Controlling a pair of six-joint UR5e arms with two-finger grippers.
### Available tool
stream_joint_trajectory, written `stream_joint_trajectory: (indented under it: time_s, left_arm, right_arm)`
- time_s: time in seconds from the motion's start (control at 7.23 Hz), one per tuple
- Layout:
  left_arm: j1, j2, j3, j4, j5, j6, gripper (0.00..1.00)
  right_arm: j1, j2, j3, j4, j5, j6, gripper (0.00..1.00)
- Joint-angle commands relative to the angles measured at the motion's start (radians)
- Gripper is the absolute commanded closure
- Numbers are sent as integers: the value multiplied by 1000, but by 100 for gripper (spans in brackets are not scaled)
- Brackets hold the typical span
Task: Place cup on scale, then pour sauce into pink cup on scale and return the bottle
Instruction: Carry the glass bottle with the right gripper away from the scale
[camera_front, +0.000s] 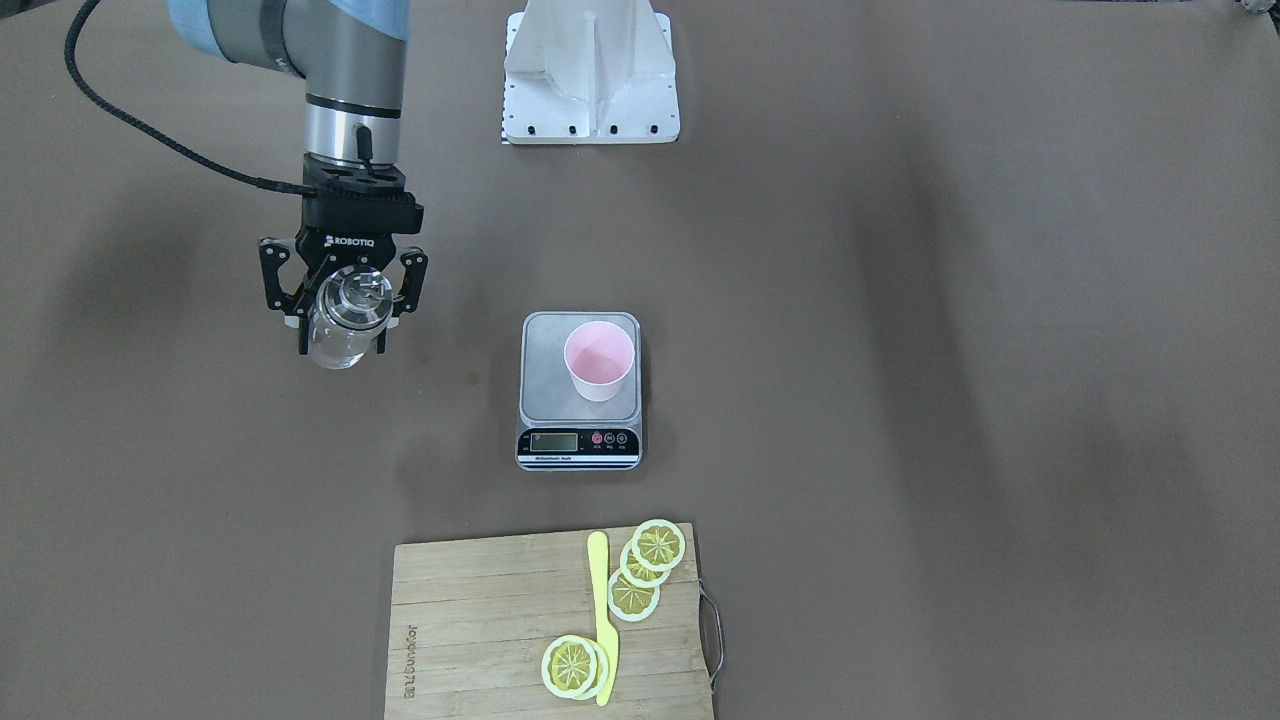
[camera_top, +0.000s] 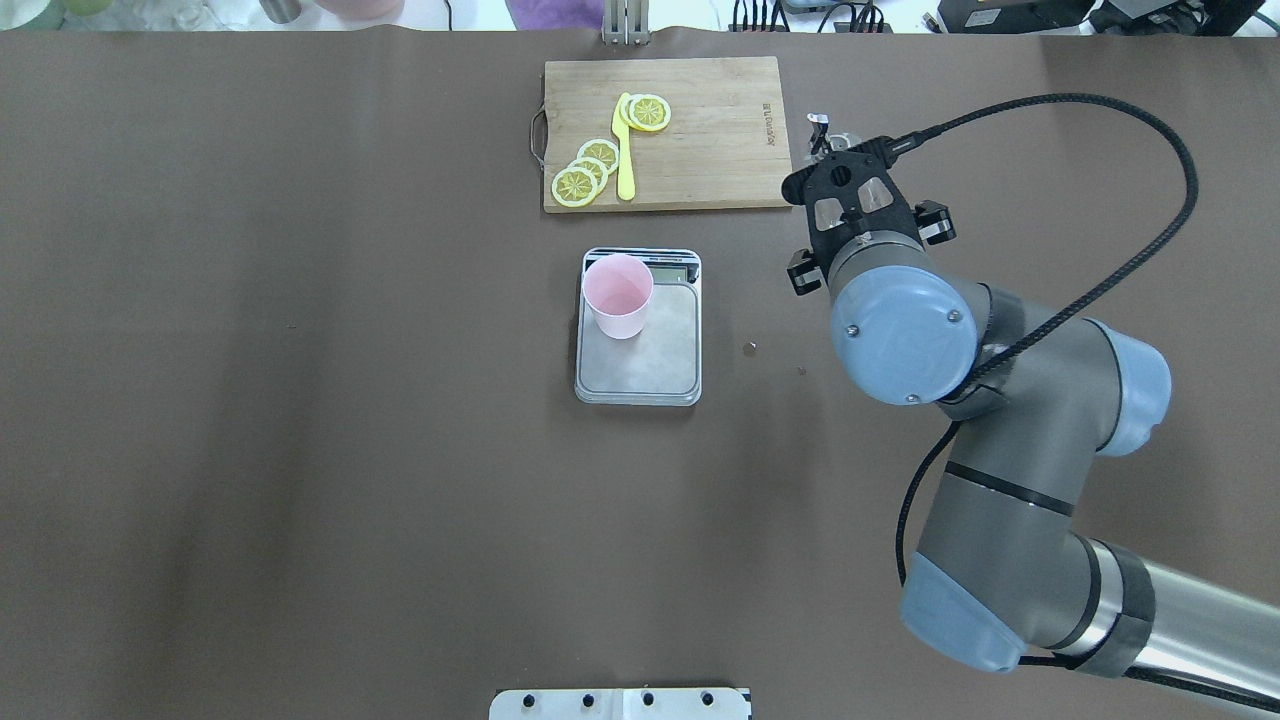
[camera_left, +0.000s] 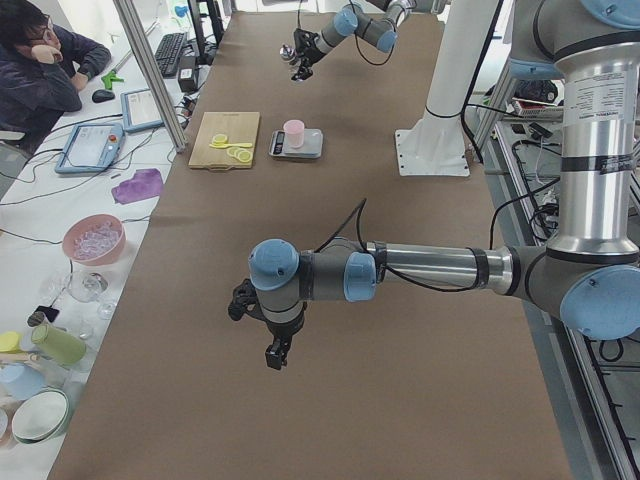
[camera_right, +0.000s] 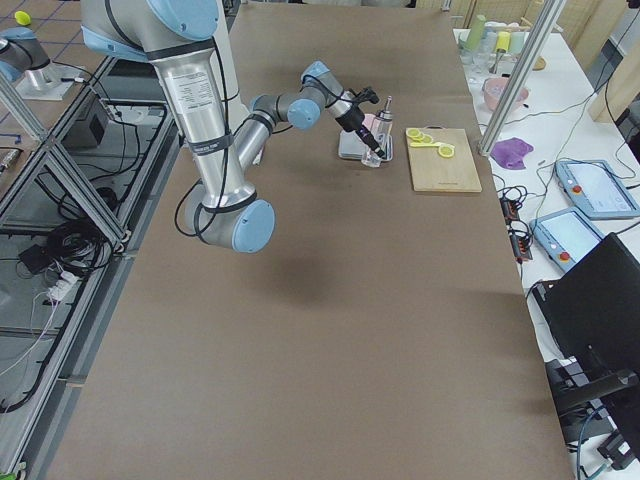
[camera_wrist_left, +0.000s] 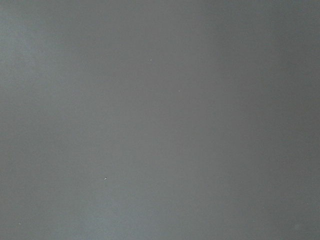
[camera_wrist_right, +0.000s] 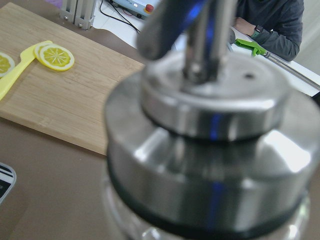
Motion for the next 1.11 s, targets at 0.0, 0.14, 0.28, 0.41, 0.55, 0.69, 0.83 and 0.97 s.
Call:
stream_joint_trajectory:
  time_s: [0.0, 0.14, 0.28, 0.41, 0.55, 0.69, 0.83, 0.97]
  left_arm:
    - [0, 0, -7, 0, 0, 0, 2]
    - [0, 0, -9, -2, 0, 0, 2]
    - [0, 0, -12, -2, 0, 0, 2]
    - [-2, 0, -15, -2, 0, 0, 2]
    - [-2, 5, -18, -2, 0, 2, 2]
    - [-2, 41, -50, -15, -6, 0, 2]
    - [-2, 75, -77, -23, -41, 0, 2]
    - [-2, 80, -81, -23, -58, 0, 2]
  right_arm:
    - [36, -186, 1, 324, 58, -13, 100]
    - [45, -267, -5, 442, 58, -12, 100]
    - [56, -339, -6, 539, 65, -10, 100]
    - [77, -390, -8, 608, 90, -3, 100]
    - [109, -424, -19, 645, 98, -2, 100]
    - [140, -435, -60, 693, 121, 5, 100]
    - [165, -436, -145, 810, 133, 5, 100]
    - [220, -436, -249, 959, 202, -1, 100]
